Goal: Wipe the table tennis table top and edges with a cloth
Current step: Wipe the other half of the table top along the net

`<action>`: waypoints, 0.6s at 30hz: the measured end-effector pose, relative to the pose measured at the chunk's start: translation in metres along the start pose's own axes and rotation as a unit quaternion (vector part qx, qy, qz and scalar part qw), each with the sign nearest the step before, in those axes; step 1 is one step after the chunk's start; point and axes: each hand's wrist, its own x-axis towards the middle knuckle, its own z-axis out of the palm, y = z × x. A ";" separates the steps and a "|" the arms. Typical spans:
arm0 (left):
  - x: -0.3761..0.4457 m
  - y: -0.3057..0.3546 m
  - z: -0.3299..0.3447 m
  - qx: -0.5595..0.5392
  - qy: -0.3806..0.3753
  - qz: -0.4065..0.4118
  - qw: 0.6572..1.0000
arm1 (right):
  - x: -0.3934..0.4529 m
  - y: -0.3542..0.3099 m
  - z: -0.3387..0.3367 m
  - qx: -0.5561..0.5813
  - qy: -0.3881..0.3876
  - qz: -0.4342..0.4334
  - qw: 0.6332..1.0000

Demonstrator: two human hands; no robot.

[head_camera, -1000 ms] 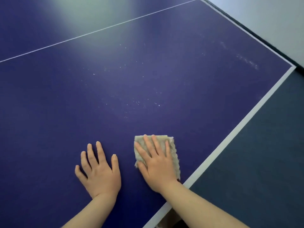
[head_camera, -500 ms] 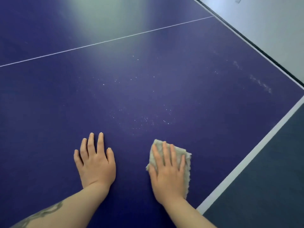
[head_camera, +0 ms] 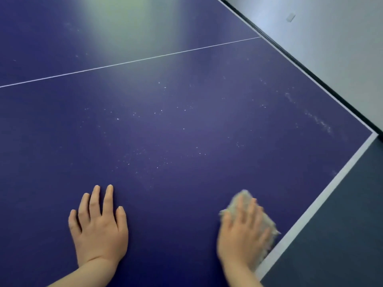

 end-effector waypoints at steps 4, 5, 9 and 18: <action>0.002 0.001 -0.002 -0.016 -0.019 -0.026 0.999 | 0.004 -0.063 0.007 -0.019 -0.067 -0.316 0.946; 0.003 0.002 -0.001 -0.022 -0.016 -0.027 0.999 | 0.025 -0.068 0.003 -0.015 -0.080 -0.354 0.932; 0.006 0.000 0.004 -0.026 -0.024 -0.022 0.999 | 0.102 -0.004 -0.003 -0.050 -0.098 -0.151 0.982; 0.009 -0.006 0.016 -0.026 -0.014 -0.008 1.000 | -0.022 0.034 -0.001 0.011 -0.033 -0.067 0.997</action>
